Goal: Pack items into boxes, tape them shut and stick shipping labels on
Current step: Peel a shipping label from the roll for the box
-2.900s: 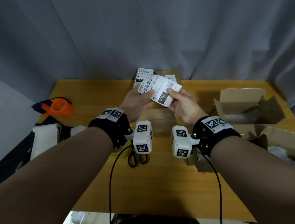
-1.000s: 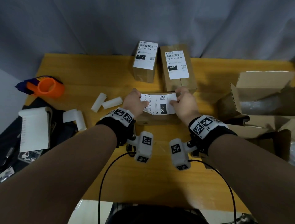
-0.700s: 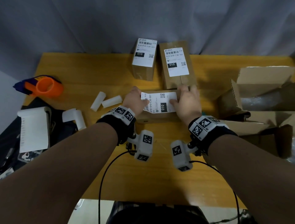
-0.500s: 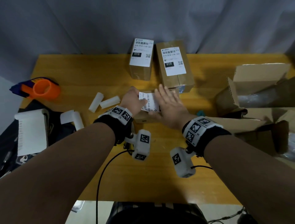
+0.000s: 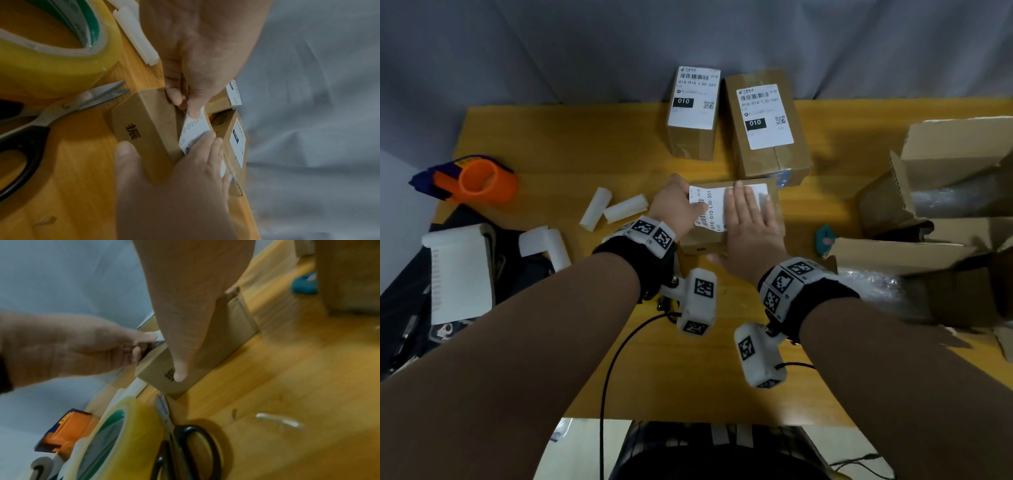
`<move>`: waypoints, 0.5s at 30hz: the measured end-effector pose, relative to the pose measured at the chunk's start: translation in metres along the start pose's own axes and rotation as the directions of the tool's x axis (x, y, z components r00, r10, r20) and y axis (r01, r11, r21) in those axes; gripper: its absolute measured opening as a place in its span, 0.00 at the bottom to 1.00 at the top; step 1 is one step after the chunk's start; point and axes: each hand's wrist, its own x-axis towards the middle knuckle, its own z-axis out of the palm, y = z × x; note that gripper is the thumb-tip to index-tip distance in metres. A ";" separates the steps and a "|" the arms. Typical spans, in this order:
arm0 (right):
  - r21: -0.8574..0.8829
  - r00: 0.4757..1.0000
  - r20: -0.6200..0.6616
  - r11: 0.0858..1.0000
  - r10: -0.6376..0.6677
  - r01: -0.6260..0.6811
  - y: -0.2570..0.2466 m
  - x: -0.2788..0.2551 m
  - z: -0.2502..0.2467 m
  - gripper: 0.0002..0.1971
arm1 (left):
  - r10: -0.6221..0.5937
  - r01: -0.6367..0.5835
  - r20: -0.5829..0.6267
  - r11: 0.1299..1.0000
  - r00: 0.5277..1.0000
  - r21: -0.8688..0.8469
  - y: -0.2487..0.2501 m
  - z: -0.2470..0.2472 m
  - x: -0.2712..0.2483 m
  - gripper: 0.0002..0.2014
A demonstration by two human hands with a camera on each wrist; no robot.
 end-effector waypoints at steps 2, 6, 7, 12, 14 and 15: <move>0.048 0.999 -0.030 0.999 -0.023 0.024 -0.006 0.001 0.001 0.56 | -0.006 0.006 0.001 1.000 1.000 -0.029 -0.001 0.000 0.000 0.15; -0.006 0.999 -0.025 0.999 0.037 -0.037 0.010 -0.001 0.001 0.57 | 0.001 0.001 0.026 0.996 1.000 -0.090 -0.007 -0.003 0.000 0.15; -0.010 0.997 -0.022 0.997 0.076 -0.077 0.014 -0.001 0.001 0.58 | 0.002 0.001 0.030 0.995 1.000 -0.097 -0.006 -0.004 -0.001 0.14; -0.002 0.996 -0.042 0.997 0.073 -0.073 0.000 0.003 0.000 0.59 | 0.002 0.003 0.046 0.995 0.999 -0.104 -0.007 -0.007 -0.003 0.15; -0.001 0.999 -0.047 1.000 0.011 -0.011 -0.007 0.007 -0.001 0.57 | -0.002 0.010 0.076 0.994 0.997 -0.104 -0.007 -0.010 -0.004 0.15; 0.006 0.999 -0.049 1.000 -0.008 0.008 -0.009 0.009 0.000 0.57 | -0.001 0.011 0.088 0.994 0.996 -0.108 -0.007 -0.014 -0.007 0.16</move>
